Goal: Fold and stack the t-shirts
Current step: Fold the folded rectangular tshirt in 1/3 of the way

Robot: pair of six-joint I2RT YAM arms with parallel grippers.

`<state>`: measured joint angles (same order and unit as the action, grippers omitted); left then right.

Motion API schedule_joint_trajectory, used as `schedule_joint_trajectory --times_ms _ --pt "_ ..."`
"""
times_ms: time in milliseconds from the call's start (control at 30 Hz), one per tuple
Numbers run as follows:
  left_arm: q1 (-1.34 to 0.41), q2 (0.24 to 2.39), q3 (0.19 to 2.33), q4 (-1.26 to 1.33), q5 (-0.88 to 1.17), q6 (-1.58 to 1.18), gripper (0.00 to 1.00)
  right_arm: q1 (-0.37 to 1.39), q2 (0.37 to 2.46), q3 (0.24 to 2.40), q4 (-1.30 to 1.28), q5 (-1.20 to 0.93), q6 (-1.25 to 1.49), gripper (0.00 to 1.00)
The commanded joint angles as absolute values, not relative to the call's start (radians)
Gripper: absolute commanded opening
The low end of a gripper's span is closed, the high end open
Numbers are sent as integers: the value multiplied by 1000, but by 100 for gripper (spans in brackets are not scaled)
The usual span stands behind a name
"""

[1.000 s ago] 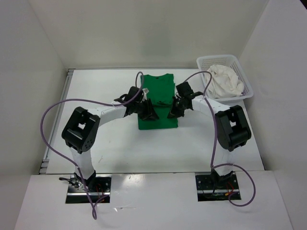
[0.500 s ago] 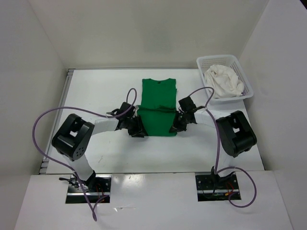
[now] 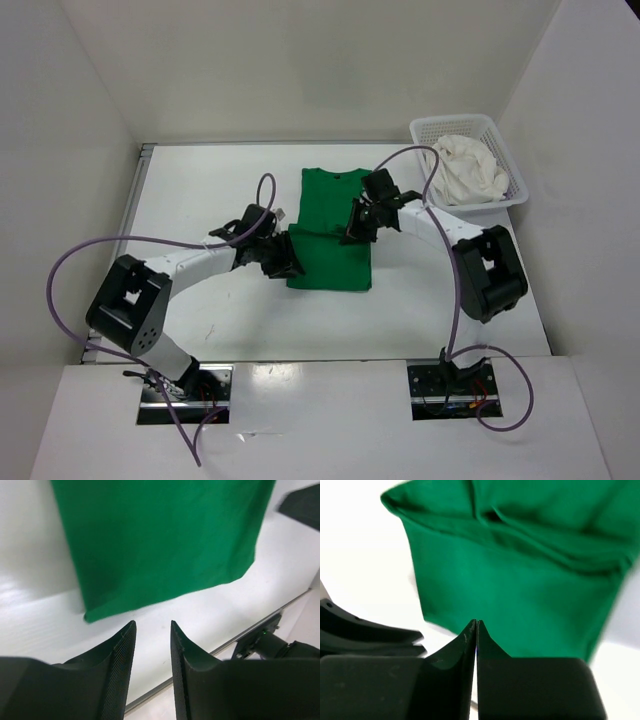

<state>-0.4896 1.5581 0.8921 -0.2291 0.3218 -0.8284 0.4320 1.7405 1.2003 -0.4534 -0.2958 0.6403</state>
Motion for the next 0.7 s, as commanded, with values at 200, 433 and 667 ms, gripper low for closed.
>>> schedule_joint_trajectory --times_ms 200,433,667 --pt "-489 1759 985 -140 348 -847 41 474 1931 1374 -448 -305 586 2" --pt "-489 1750 925 -140 327 -838 41 440 2066 1564 -469 -192 555 2" --pt "-489 1614 925 -202 295 -828 47 403 2137 1652 -480 -155 546 2"
